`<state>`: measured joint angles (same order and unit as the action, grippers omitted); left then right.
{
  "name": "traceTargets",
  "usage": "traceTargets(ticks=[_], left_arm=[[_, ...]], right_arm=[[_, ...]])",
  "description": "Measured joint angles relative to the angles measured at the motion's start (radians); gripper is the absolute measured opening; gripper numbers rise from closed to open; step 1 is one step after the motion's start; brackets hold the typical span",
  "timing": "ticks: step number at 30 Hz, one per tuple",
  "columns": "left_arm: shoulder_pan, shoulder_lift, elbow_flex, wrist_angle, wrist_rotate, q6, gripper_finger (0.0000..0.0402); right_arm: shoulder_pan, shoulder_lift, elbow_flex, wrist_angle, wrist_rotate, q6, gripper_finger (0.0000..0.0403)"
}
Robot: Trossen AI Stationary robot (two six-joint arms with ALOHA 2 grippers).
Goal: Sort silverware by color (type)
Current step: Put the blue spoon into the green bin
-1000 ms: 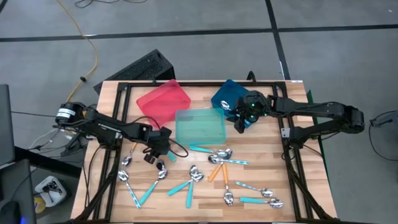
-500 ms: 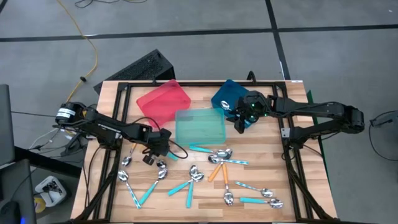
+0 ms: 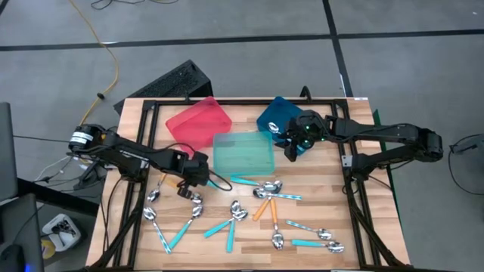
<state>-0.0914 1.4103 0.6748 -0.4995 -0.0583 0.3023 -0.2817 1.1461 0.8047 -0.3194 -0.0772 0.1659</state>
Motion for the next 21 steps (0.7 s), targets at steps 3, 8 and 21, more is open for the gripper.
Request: traceTargets(ticks=[3,8,21], left_arm=[[-0.002,0.002,0.037,-0.064,0.005,-0.023,0.003],[-0.001,0.001,0.105,-0.177,0.01,-0.06,0.0031],[-0.002,-0.002,0.285,-0.34,-0.016,-0.085,0.0037]], right_arm=[[0.0,0.0,0.0,0.001,0.0,0.002,0.0191],[0.0,0.0,0.0,0.001,0.0,0.003,0.0191],[0.006,0.0,0.0,0.008,-0.004,0.01,0.0191]])
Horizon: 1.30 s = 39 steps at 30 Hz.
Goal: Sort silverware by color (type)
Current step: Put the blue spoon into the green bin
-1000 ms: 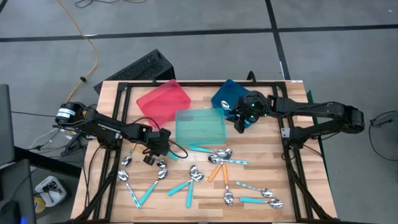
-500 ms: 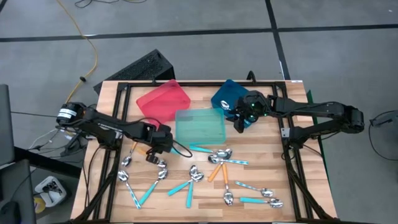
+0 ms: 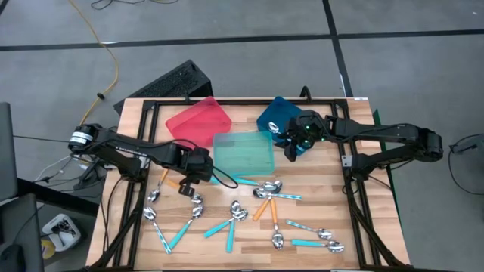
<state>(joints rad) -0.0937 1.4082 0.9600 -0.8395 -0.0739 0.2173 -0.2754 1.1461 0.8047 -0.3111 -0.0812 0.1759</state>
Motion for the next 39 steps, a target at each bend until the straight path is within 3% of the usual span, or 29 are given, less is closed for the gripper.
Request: traceTargets(ticks=[11,22,29,39], left_arm=[[0.0,-0.001,0.139,-0.069,-0.07,0.065,0.0037],[0.03,-0.002,0.163,-0.04,-0.14,0.126,0.0039],[0.059,-0.002,0.163,-0.021,-0.15,0.138,0.0038],[0.068,-0.002,0.164,-0.01,-0.168,0.138,0.004]], right_arm=[[0.121,0.0,-0.001,0.147,0.007,-0.047,0.0191],[0.266,0.047,0.021,0.331,0.172,-0.045,0.0191],[0.344,0.174,0.212,0.128,0.344,-0.145,0.0193],[0.376,0.442,0.548,-0.108,0.343,-0.249,0.0248]])
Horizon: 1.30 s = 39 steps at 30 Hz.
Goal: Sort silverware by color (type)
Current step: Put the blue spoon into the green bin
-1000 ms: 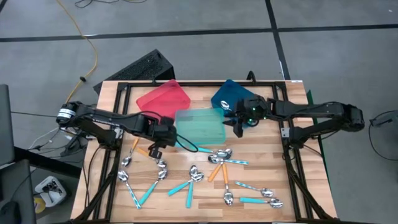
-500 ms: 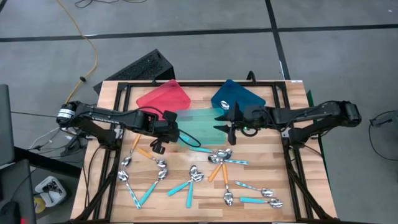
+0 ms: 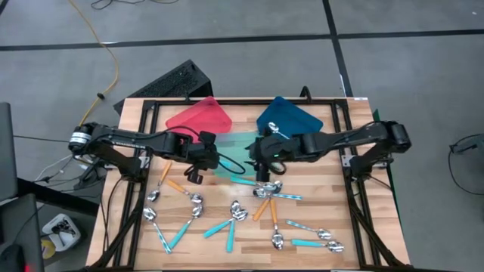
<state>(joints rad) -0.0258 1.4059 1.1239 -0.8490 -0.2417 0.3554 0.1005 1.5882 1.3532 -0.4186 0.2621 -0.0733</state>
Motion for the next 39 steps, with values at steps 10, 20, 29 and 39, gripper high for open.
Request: traceTargets(ticks=[10,20,29,39], left_arm=[[0.0,0.0,0.0,0.032,-0.006,0.015,0.004],[0.0,0.0,0.0,0.101,0.028,0.018,0.0041],[0.0,0.0,-0.001,0.137,0.051,0.019,0.0041],[0.0,0.0,-0.001,0.152,0.059,0.019,0.0041]], right_arm=[[0.017,0.195,0.148,-0.052,0.002,-0.023,0.026],[0.015,0.273,0.166,-0.007,0.007,-0.026,0.026],[0.014,0.283,0.162,0.008,0.024,-0.034,0.026],[0.013,0.283,0.163,0.01,0.077,-0.033,0.0256]])
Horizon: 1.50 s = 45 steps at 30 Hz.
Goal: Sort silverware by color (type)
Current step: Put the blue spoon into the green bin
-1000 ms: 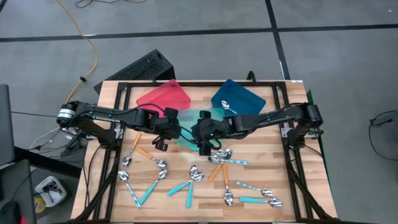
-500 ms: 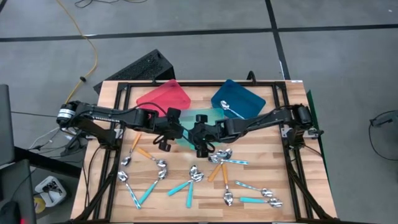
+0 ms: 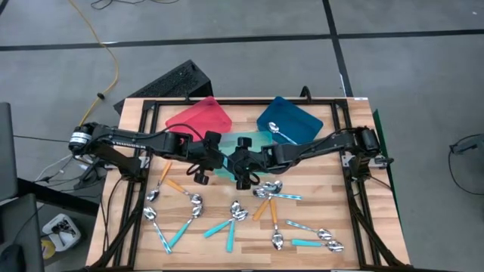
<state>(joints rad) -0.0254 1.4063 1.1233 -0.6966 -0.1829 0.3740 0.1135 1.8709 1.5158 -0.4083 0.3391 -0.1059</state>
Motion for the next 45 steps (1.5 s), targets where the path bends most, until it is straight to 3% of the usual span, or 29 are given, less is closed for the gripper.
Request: traceTargets(ticks=[19,28,35,40,45], left_arm=[[0.001,0.0,0.0,0.01,-0.005,-0.013,0.0041],[0.001,0.0,0.0,0.015,-0.006,-0.014,0.0046],[-0.011,0.0,0.006,-0.004,-0.02,0.068,0.0114],[-0.023,0.001,0.108,-0.129,-0.073,0.052,0.0156],[-0.024,-0.036,0.215,-0.244,-0.085,0.004,0.0163]], right_arm=[[-0.004,0.0,0.0,-0.003,0.011,0.012,0.0112],[-0.004,-0.001,0.0,-0.013,0.009,0.046,0.0111],[-0.004,-0.001,0.0,-0.031,-0.023,0.049,0.0109],[-0.005,-0.002,0.0,-0.029,-0.056,0.029,0.0109],[-0.034,-0.012,0.0,-0.046,-0.072,0.015,0.0109]])
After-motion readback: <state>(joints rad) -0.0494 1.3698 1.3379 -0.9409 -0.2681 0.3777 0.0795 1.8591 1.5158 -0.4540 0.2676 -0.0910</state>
